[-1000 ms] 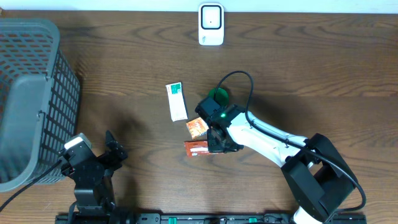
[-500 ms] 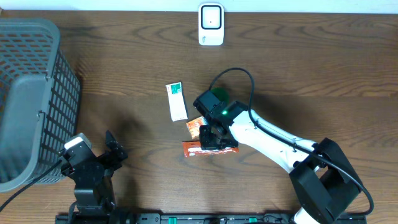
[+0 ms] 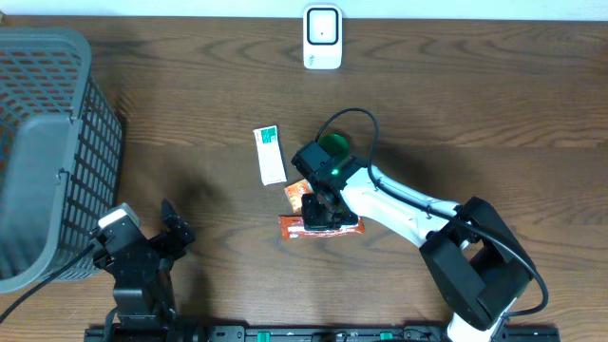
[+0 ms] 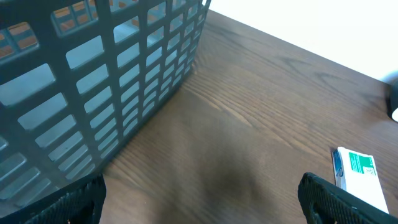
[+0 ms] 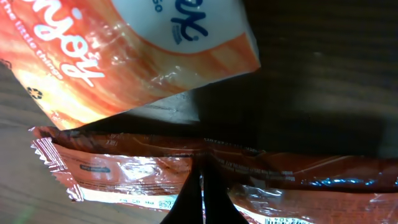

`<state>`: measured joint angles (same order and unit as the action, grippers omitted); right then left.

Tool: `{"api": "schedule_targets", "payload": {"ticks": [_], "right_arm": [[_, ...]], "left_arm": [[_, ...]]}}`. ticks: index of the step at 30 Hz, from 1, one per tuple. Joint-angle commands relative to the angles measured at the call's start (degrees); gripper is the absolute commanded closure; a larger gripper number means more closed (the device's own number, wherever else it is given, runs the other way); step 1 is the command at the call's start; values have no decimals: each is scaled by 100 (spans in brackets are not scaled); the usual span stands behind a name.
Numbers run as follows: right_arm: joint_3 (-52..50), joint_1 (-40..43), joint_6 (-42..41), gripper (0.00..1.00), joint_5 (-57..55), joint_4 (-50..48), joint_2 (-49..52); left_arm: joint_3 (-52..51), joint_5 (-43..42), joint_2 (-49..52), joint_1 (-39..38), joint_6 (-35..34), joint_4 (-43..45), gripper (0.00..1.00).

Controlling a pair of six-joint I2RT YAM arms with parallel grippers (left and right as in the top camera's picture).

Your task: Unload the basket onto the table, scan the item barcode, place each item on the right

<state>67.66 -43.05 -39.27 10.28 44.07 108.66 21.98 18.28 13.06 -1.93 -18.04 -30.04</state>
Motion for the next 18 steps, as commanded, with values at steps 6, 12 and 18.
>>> {"api": "schedule_targets", "payload": {"ticks": [6,12,18], "right_arm": [[267,131,387,99,-138,640,-179],[560,74,527,96,-118,879,-977],[459,-140,289,95,-74,374,-960]], "left_arm": [[-15,17,-9,26,-28,4,1],[-15,17,-9,26,-28,4,2],[-15,17,-9,26,-28,4,2]]}}
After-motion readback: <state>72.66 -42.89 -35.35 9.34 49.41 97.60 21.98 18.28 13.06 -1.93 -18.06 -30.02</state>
